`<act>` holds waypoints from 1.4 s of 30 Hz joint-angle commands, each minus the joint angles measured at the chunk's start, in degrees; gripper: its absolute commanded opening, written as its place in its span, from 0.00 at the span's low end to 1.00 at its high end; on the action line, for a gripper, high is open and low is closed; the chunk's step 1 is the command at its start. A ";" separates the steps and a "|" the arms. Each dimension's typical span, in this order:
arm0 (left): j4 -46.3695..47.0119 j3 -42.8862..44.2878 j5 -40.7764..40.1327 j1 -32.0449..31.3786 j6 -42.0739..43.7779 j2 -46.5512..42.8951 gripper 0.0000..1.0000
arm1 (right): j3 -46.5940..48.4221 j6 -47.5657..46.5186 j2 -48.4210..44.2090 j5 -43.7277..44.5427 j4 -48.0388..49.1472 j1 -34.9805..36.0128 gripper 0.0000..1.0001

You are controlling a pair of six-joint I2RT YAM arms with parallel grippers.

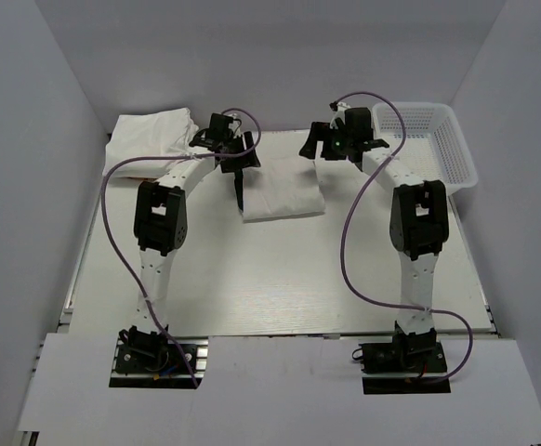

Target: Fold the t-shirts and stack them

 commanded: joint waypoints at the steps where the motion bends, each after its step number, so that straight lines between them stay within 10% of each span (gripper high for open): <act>1: 0.43 3.82 -1.35 0.25 1.42 2.18 0.76 | 7.59 -3.05 4.79 1.16 -1.86 0.13 0.90; 4: 1.21 4.44 -1.36 0.25 1.42 3.59 0.69 | 11.65 -5.16 9.01 2.30 -3.19 0.40 0.90; 9: 2.79 7.87 0.58 0.25 0.29 5.97 0.27 | 12.46 -4.63 12.18 1.69 0.40 0.57 0.90; 12: 5.26 5.94 0.05 0.25 -0.25 4.40 0.11 | 12.90 -4.11 13.06 -0.32 2.34 0.40 0.56; 13: 5.87 4.81 0.05 0.77 -1.03 3.34 0.09 | 12.64 -3.33 13.23 -0.86 3.91 0.22 0.23; 16: 7.72 3.92 1.37 0.78 -1.56 1.58 0.00 | 12.28 -1.57 13.76 -1.12 5.69 0.40 0.00; 42: 11.16 -9.28 -4.34 1.39 -2.09 -6.79 0.00 | 3.66 3.62 9.18 -1.48 13.69 0.05 0.00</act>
